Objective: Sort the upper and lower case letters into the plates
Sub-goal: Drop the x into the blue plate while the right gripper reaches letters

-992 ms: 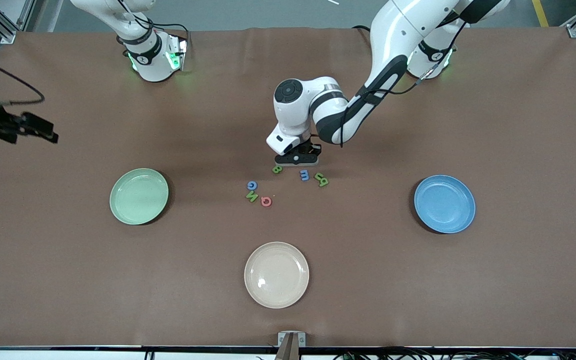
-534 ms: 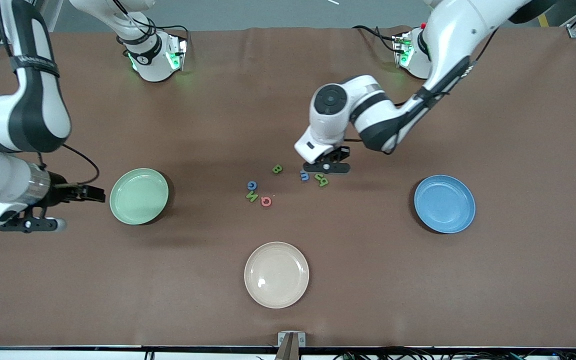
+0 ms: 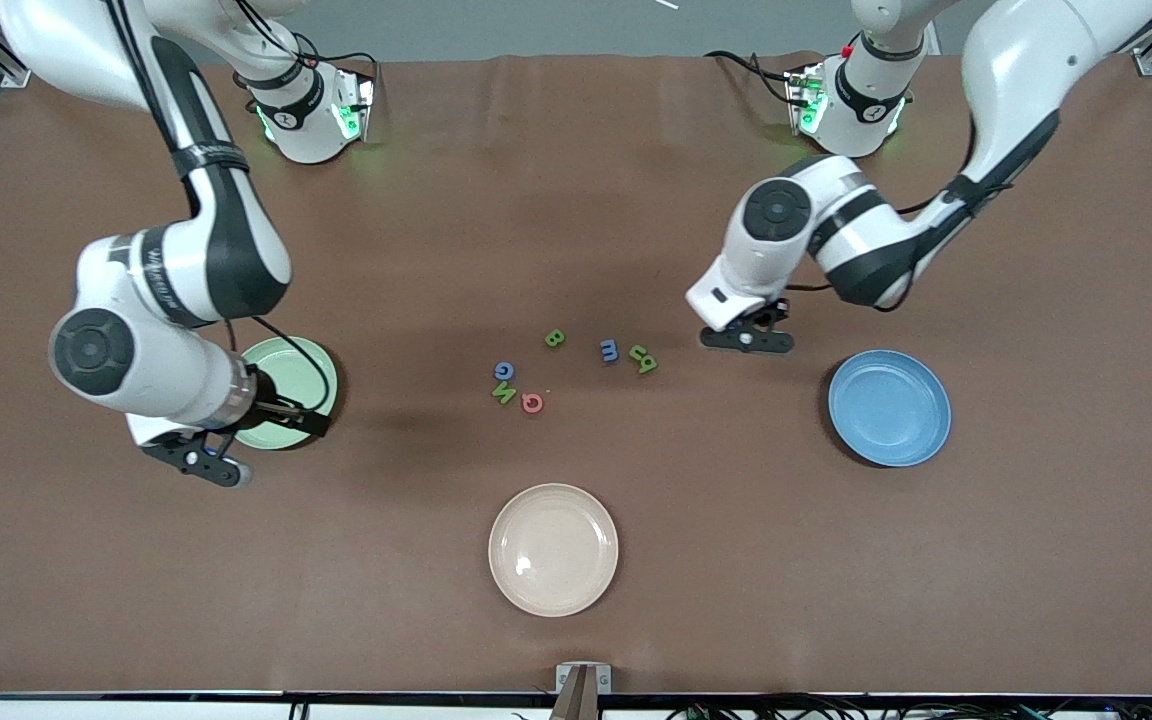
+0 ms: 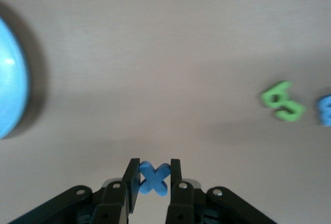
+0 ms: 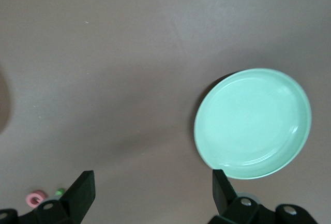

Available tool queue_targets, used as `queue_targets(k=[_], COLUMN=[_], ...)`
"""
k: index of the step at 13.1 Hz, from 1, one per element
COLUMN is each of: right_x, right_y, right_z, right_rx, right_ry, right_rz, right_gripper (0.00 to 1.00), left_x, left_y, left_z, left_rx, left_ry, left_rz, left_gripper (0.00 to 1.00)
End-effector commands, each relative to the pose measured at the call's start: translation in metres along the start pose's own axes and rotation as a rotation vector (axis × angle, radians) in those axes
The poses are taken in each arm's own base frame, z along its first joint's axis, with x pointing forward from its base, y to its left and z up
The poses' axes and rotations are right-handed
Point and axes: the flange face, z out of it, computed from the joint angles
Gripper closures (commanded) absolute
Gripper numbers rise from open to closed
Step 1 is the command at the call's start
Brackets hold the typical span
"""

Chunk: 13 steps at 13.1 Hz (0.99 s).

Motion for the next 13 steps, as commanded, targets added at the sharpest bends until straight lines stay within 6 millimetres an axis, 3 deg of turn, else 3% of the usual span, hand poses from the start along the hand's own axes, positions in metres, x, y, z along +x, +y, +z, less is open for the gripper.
queue_targets(k=[1, 5, 7, 10, 13], right_x=[-0.02, -0.038, -0.049, -0.068, -0.103], right_y=[-0.032, -0.067, -0.085, -0.095, -0.123], right_z=[0.021, 0.044, 0.065, 0.1, 0.146], right_rx=[0.02, 0.036, 0.04, 0.065, 0.097], right_ry=[0.02, 0.04, 0.047, 0.069, 0.092], right_rz=[0.104, 0.183, 0.223, 0.245, 0.3], right_gripper=[0.0, 0.0, 0.0, 0.0, 0.0], left_x=[-0.003, 0.002, 0.003, 0.005, 0.002], left_y=[-0.054, -0.117, -0.139, -0.173, -0.204], left_z=[0.004, 0.021, 0.026, 0.038, 0.063], left_rx=[0.029, 0.08, 0.077, 0.047, 0.039], left_ry=[0.007, 0.016, 0.016, 0.034, 0.07], left_rz=[0.037, 0.061, 0.088, 0.099, 0.117], left_gripper=[0.92, 0.92, 0.91, 0.91, 0.91])
